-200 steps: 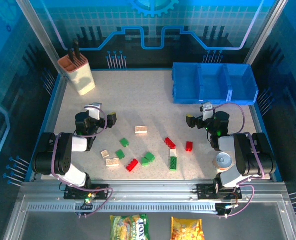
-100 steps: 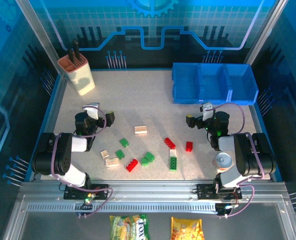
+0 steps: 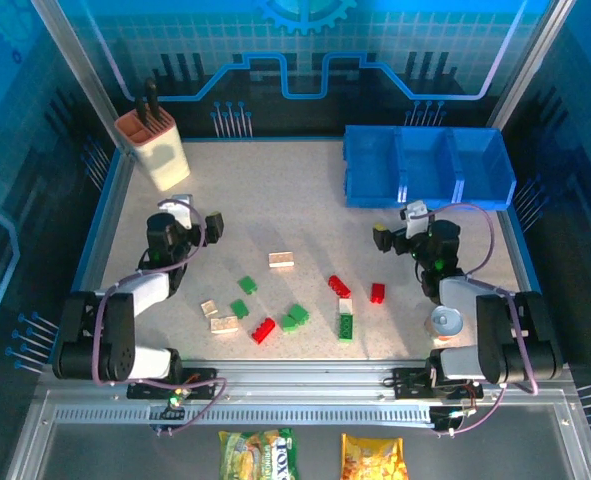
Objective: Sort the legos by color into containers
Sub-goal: Move the container to the top-center of the table.
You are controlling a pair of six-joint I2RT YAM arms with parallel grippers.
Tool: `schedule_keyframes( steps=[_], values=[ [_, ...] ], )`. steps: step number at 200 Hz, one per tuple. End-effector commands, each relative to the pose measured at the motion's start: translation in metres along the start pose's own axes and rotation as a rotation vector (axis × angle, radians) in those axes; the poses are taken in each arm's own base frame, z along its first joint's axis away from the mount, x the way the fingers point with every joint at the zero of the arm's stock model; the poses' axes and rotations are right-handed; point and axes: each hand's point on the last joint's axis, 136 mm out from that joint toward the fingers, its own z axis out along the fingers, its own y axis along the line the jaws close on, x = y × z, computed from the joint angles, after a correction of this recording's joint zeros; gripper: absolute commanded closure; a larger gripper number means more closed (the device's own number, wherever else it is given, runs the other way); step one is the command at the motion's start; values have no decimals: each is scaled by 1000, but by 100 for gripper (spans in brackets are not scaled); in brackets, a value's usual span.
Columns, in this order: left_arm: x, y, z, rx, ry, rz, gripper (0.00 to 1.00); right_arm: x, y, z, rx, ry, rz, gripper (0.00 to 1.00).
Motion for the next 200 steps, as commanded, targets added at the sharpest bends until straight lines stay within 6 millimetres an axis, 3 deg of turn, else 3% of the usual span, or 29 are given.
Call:
schedule_keyframes(
  steps=[1, 63, 68, 84, 138, 172, 200],
  values=[
    [0, 8, -11, -89, 84, -64, 1, -2, -10, 1, 57, 101, 42, 0],
    [-20, -10, -42, -74, 259, -226, 1, -13, -32, 20, 136, 334, 217, 5],
    [-21, -14, -44, -61, 284, -234, 1, -26, -35, 25, 139, 327, 222, 5],
    [-25, -27, -53, -4, 345, -244, 1, -31, -40, 37, 147, 371, 252, 7],
    [-39, -49, -84, 105, 470, -127, 1, -38, -58, 83, 167, 485, 306, 16],
    [-31, -38, -80, 73, 415, -19, 1, -29, -62, 107, 156, 533, 305, 23],
    [-24, -43, -77, 113, 405, -21, 1, -23, -67, 121, 177, 549, 300, 31]
  ],
)
